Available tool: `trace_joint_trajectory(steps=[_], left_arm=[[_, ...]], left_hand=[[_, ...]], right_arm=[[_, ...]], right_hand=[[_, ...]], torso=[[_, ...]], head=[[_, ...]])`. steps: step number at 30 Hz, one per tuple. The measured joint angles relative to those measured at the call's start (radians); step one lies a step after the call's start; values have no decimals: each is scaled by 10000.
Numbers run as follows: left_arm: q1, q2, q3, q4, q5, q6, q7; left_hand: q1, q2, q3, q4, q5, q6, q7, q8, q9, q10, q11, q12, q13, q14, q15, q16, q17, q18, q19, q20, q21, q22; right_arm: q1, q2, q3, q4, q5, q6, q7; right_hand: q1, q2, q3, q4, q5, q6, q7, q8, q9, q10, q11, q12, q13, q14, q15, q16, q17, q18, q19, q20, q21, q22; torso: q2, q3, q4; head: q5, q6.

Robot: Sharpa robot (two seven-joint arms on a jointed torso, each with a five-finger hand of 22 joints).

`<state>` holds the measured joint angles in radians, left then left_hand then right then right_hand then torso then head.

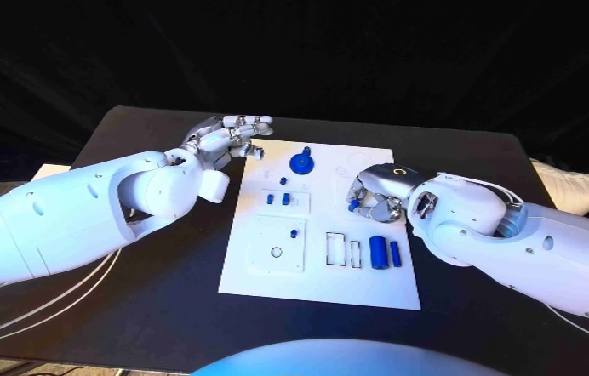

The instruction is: Assemble the parts on the task board

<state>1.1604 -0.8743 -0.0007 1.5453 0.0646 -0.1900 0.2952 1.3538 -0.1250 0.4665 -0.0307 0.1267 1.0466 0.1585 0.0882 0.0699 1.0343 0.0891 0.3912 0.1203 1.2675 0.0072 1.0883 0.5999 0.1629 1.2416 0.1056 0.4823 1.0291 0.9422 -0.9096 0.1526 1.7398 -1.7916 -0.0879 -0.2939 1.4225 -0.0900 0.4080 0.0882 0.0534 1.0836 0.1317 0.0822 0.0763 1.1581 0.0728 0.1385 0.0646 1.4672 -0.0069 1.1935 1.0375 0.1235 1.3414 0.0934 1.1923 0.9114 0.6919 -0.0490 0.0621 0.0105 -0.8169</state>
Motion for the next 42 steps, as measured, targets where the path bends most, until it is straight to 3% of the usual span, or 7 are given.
trace_joint_trajectory(steps=[5,14,27,35,38,42], left_arm=[[0,0,0,2,-2,5,-6],[0,3,0,-12,-4,12,-16],[0,7,-1,-117,-7,37,-29],[0,29,-1,-169,-8,56,-37],[0,56,-1,-175,-8,66,-40],[0,102,-1,-193,-9,83,-43]], left_hand=[[0,0,0,0,0,0,0,0,0,0,0,0,0,0,0,0,0,1,0,0,0,0],[0,0,0,0,0,0,0,0,0,0,0,0,0,0,0,0,1,0,0,0,0,1],[0,0,0,0,0,0,0,0,0,0,0,69,-1,0,0,0,1,1,0,0,0,-12],[0,0,0,0,0,-2,2,0,0,1,0,70,-1,0,0,0,-1,1,0,0,1,-11],[0,0,0,0,0,-37,37,0,1,0,0,70,-1,0,0,0,-19,0,0,0,1,-11],[0,0,0,0,0,-37,37,0,0,0,0,70,-1,0,0,0,-18,1,0,0,1,-11]], right_arm=[[1,80,-1,-103,-26,-96,-23],[-34,32,-38,-18,-136,-468,-94],[143,-449,56,1145,140,-1174,-51],[93,62,64,1578,421,-1265,94],[23,439,20,1585,453,-1260,157],[-52,1040,-190,1526,459,-1223,266]], right_hand=[[61,147,243,-54,-39,387,-70,149,19,478,-163,117,95,-11,-83,170,214,1,109,-109,169,229],[108,231,328,-85,-97,502,-105,245,24,671,-218,118,93,-7,-149,210,250,1,143,-144,240,338],[93,245,449,-94,-73,532,-106,255,24,635,-174,-81,5,-7,-148,146,57,0,143,-144,240,207],[58,212,449,-95,-71,532,-105,255,24,636,-174,-119,6,-7,-148,146,57,1,142,-143,240,200],[47,201,449,-95,-71,532,-105,254,24,648,-162,-138,6,-7,-148,146,57,1,142,-143,240,198],[47,201,448,-95,-72,532,-104,254,24,648,-161,-157,7,-7,-148,146,57,1,142,-144,218,187]], torso=[[-2,7,-5],[-11,7,-4],[-17,7,-12],[-15,-3,6],[-14,-7,7],[-14,-6,12]], head=[[4,-12],[-32,-22],[-39,6],[39,-41],[109,-65],[179,-96]])
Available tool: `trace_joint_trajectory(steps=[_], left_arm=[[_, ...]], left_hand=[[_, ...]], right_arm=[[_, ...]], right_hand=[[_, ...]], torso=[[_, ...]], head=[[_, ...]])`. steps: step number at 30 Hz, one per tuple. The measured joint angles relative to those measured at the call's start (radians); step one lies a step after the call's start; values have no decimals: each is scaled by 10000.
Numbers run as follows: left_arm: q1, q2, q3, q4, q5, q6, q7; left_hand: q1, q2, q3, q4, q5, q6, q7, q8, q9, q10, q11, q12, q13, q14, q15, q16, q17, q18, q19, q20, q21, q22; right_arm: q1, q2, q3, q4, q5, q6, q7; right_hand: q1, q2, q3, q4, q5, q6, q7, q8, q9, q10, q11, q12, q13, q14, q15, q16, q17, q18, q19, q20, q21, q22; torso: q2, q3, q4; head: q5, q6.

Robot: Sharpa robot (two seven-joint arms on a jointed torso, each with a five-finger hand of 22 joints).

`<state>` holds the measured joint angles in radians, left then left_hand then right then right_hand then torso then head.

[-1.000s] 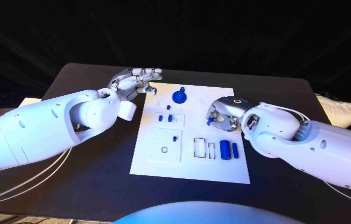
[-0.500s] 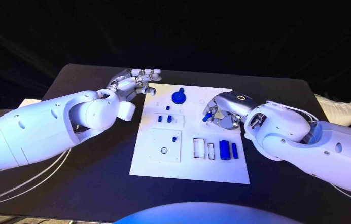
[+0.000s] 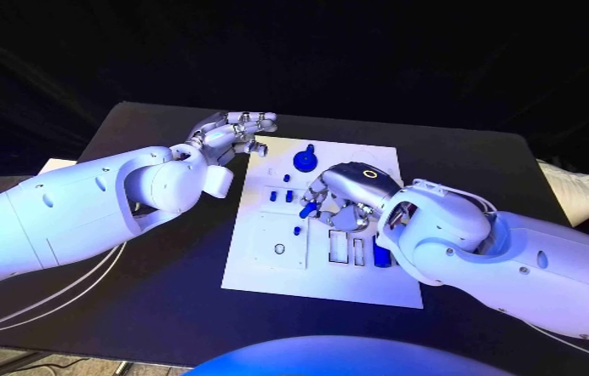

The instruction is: Assemble the parts on the task board

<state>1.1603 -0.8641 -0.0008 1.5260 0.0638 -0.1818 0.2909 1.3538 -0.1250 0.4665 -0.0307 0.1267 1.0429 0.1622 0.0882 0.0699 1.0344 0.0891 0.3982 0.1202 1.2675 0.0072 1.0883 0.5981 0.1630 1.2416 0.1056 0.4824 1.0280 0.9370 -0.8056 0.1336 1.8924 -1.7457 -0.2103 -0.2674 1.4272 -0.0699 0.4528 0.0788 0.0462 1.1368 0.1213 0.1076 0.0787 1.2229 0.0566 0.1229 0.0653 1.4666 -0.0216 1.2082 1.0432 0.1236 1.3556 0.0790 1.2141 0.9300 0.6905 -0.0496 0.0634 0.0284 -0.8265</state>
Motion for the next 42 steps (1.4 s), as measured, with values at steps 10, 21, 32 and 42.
trace_joint_trajectory(steps=[10,21,32,42], left_arm=[[-2,93,0,-35,-1,28,-6],[-39,159,0,-84,-2,52,-9],[-48,159,0,-90,-2,65,-13],[-51,169,0,-97,-3,76,-19]], left_hand=[[0,0,0,0,0,0,0,0,0,0,0,0,0,0,0,0,1,0,0,0,0,0],[0,0,0,0,0,0,0,0,0,0,0,0,0,0,0,0,1,0,0,0,0,1],[40,40,0,0,0,0,0,0,0,-36,36,0,0,0,0,0,-8,0,0,0,-37,-7],[40,40,0,0,0,1,-1,0,0,-36,35,0,0,0,0,0,-8,0,0,0,-36,-6]], right_arm=[[-293,863,-268,-385,-23,193,225],[-499,1173,-392,-842,-321,510,304],[-572,1263,-420,-1011,-701,736,261],[-591,1486,-502,-1133,-955,871,131]], right_hand=[[-13,-14,74,-11,-4,-6,8,-42,0,1,0,0,-1,0,0,0,0,0,0,0,-20,-16],[-11,-16,76,-9,-6,-23,27,-68,0,1,1,-39,0,0,1,0,1,-1,-1,0,-20,-25],[-11,-18,75,-9,-26,-52,57,-47,0,1,1,-39,1,0,1,0,17,0,-1,1,-20,-25],[-36,-44,75,-9,7,-59,71,-38,1,3,3,-38,6,0,1,0,15,0,-1,1,-20,-24]], torso=[[11,-11,10],[12,-7,-4],[11,4,-4],[3,4,-6]], head=[[84,-29],[132,-123],[127,-167],[97,-160]])
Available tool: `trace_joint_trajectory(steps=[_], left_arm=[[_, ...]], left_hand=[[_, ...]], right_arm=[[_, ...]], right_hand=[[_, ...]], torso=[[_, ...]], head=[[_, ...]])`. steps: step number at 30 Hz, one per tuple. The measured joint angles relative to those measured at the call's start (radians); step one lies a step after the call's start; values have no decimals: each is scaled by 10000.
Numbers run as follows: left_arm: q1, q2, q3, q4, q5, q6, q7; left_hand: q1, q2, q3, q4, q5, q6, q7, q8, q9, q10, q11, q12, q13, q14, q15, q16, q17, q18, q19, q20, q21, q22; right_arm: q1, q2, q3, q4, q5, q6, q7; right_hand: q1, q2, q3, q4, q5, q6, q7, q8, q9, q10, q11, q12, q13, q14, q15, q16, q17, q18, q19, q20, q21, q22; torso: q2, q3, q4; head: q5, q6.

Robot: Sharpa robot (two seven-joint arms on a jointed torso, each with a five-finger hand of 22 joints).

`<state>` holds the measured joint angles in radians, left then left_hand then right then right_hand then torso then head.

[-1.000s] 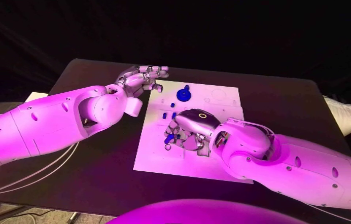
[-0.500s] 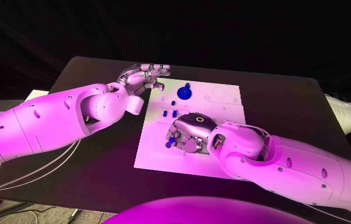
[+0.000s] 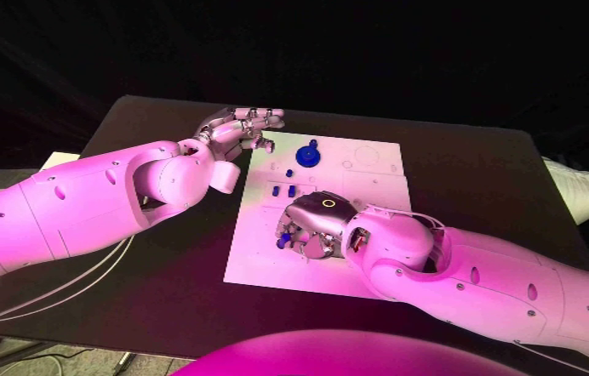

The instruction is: Assemble the parts on the task board

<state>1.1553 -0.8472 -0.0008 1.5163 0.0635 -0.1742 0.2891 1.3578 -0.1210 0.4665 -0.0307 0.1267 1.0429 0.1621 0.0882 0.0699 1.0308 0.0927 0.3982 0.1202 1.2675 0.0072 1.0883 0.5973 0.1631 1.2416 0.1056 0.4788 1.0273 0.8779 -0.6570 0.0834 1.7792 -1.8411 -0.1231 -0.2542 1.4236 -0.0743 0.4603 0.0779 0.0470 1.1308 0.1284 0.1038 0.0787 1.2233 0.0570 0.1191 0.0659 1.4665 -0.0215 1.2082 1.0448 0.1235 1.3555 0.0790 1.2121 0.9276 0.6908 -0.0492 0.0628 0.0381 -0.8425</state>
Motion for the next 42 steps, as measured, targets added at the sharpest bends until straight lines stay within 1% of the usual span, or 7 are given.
trace_joint_trajectory(steps=[7,13,19,23,33,40,42], left_arm=[[-2,7,0,-4,0,8,-4],[-3,8,-1,-3,-1,11,-7],[-4,7,-1,-1,-1,13,-10],[-6,-10,-1,4,-1,16,-11],[-17,-97,-2,9,-1,19,-19],[-23,-166,-9,98,-1,25,-33],[-24,-187,-11,141,-1,25,-38]], left_hand=[[0,0,0,0,0,0,0,0,0,0,0,0,0,0,0,0,1,-1,0,0,0,0],[0,0,-29,-29,0,0,0,0,-9,0,0,0,0,0,0,0,-24,-1,0,0,1,1],[0,0,-29,-29,0,-36,36,0,-9,0,0,0,0,0,0,0,-23,-1,0,0,1,-8],[0,0,-29,-29,0,-36,35,0,-9,0,0,0,0,0,0,0,-23,0,0,0,1,-8],[0,0,-29,-29,0,-35,35,0,-8,0,0,0,0,0,0,0,-22,-1,0,0,1,-7],[0,0,-29,-29,0,-36,35,0,-8,1,0,0,0,-26,26,0,-39,0,0,0,1,-7],[0,0,-29,-29,0,-35,35,0,-8,0,0,0,0,-25,26,0,-38,0,0,0,1,-7]], right_arm=[[15,153,-76,-55,-148,43,-115],[-42,139,-164,-113,-217,2,-217],[-102,-76,-166,74,-304,-570,-275],[-124,-444,-120,292,-262,-1282,-147],[105,-2499,474,1444,1363,-2953,558],[239,-4301,525,1827,2897,-2861,322],[236,-4678,455,1832,3083,-2778,132]], right_hand=[[-291,-216,-67,81,97,-243,215,-213,231,-575,274,-434,-20,-9,108,-106,-175,-1,-261,95,-350,-500],[-738,-654,-608,176,71,-1646,397,-407,-143,-2024,518,-561,-58,17,306,-485,-676,161,-865,287,-1322,-1993],[-728,-779,-1366,214,71,-2261,342,-407,-137,-2641,568,-379,6,-36,361,-558,-869,160,-917,339,-1663,-2480],[-533,-615,-1433,172,71,-2048,318,-346,-100,-2300,473,-94,51,-36,361,-618,-950,159,-916,339,-1745,-2553],[-470,-599,-1764,369,325,-1388,368,-243,-50,-1233,392,519,85,3,322,-435,-731,160,-607,266,-1539,-2148],[-777,-589,-2107,800,657,-1033,188,-153,-52,558,186,1480,629,2,-4,686,720,-8,277,47,-86,29],[-1027,-722,-2333,1026,763,-964,6,-105,-50,1409,-142,2028,1045,-1,-143,820,863,-14,431,-94,248,520]], torso=[[-2,-6,10],[-1,-8,6],[1,-5,3],[1,1,7],[-43,-9,-89],[-90,-22,-190],[-98,-35,-244]], head=[[-9,-8],[-10,6],[-35,18],[-131,22],[-450,83],[-900,213],[-1005,243]])
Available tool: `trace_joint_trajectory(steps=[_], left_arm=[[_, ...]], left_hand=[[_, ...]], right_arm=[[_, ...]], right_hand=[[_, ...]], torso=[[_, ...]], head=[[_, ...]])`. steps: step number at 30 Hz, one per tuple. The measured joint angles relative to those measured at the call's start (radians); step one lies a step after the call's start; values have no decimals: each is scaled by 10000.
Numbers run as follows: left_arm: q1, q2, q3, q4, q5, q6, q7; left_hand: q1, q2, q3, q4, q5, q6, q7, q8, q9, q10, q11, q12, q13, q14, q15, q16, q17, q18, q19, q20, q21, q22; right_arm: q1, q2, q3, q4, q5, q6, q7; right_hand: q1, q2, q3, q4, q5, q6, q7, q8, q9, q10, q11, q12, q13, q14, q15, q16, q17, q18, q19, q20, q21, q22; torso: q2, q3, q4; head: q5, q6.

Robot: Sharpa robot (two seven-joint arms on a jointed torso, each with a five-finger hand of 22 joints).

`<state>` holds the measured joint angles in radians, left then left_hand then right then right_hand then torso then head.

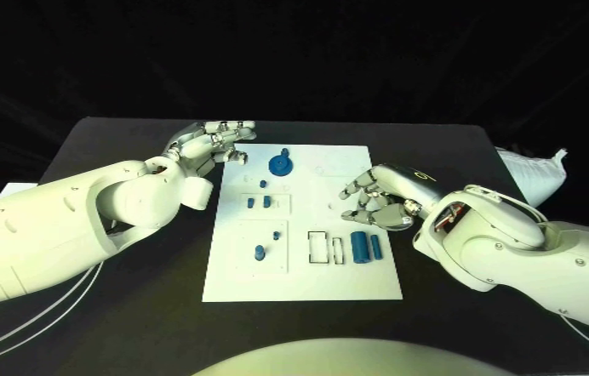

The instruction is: Assemble the parts on the task board

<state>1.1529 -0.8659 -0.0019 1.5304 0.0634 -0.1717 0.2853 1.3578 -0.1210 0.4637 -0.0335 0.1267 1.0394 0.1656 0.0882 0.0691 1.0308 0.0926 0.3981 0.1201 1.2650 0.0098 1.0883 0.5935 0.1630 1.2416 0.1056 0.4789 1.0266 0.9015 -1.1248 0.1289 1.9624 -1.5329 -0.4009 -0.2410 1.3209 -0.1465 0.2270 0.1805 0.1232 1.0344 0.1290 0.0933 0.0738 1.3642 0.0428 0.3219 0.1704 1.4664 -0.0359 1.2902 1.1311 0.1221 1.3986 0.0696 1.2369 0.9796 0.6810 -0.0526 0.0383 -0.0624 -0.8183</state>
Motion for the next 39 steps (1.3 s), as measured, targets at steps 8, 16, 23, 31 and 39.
trace_joint_trajectory(steps=[8,16,23,31,39], left_arm=[[-11,-15,-10,84,0,20,-19],[-52,-13,-15,83,-1,50,-33],[-62,-28,-15,64,-1,66,-35],[-64,-29,-16,63,-1,81,-38],[-66,-29,-16,56,-1,97,-42]], left_hand=[[0,0,0,0,0,0,0,0,0,0,0,0,0,0,0,0,0,-1,0,0,0,1],[0,0,0,0,0,0,0,0,1,0,0,0,0,0,-1,0,1,-1,0,0,0,1],[0,0,0,0,0,0,0,0,1,0,0,0,0,1,-1,0,2,-1,0,0,0,1],[0,0,0,0,0,0,0,0,1,0,0,0,0,1,-2,0,2,0,0,0,0,2],[0,0,0,0,0,0,-1,0,2,0,0,49,0,2,-2,0,3,-1,0,0,0,-10]], right_arm=[[-201,-684,-145,151,128,637,-1320],[-396,-689,-181,361,3,1031,-2497],[-510,-508,-191,420,-40,1238,-2968],[-798,-116,-194,210,-102,1427,-3209],[-994,218,-201,77,-202,1458,-3311]], right_hand=[[-1045,314,-1733,1068,2280,214,-315,574,232,79,-231,6385,6985,-13,-274,1093,1379,-305,322,-230,982,1445],[-1212,576,-2647,1091,2371,183,-283,889,426,206,-264,8733,9822,-14,-273,1552,1770,-304,358,-193,1220,1842],[-1142,663,-3000,1092,1998,148,-319,1037,540,270,-257,9048,10306,-15,-271,1623,1769,-304,357,-193,1295,1934],[-1089,715,-3056,1092,1938,148,-319,1079,572,270,-257,9116,10444,-16,-271,1662,1769,-303,357,-193,1296,1957],[-1049,755,-3056,1092,1938,148,-319,1079,581,270,-257,9116,10443,-17,-270,1662,1768,-303,356,-193,1296,1959]], torso=[[-17,-5,-161],[-42,-6,-209],[-46,-19,-220],[-38,-22,-232],[-36,-18,-232]], head=[[-261,46],[-347,40],[-318,32],[-290,11],[-248,-12]])
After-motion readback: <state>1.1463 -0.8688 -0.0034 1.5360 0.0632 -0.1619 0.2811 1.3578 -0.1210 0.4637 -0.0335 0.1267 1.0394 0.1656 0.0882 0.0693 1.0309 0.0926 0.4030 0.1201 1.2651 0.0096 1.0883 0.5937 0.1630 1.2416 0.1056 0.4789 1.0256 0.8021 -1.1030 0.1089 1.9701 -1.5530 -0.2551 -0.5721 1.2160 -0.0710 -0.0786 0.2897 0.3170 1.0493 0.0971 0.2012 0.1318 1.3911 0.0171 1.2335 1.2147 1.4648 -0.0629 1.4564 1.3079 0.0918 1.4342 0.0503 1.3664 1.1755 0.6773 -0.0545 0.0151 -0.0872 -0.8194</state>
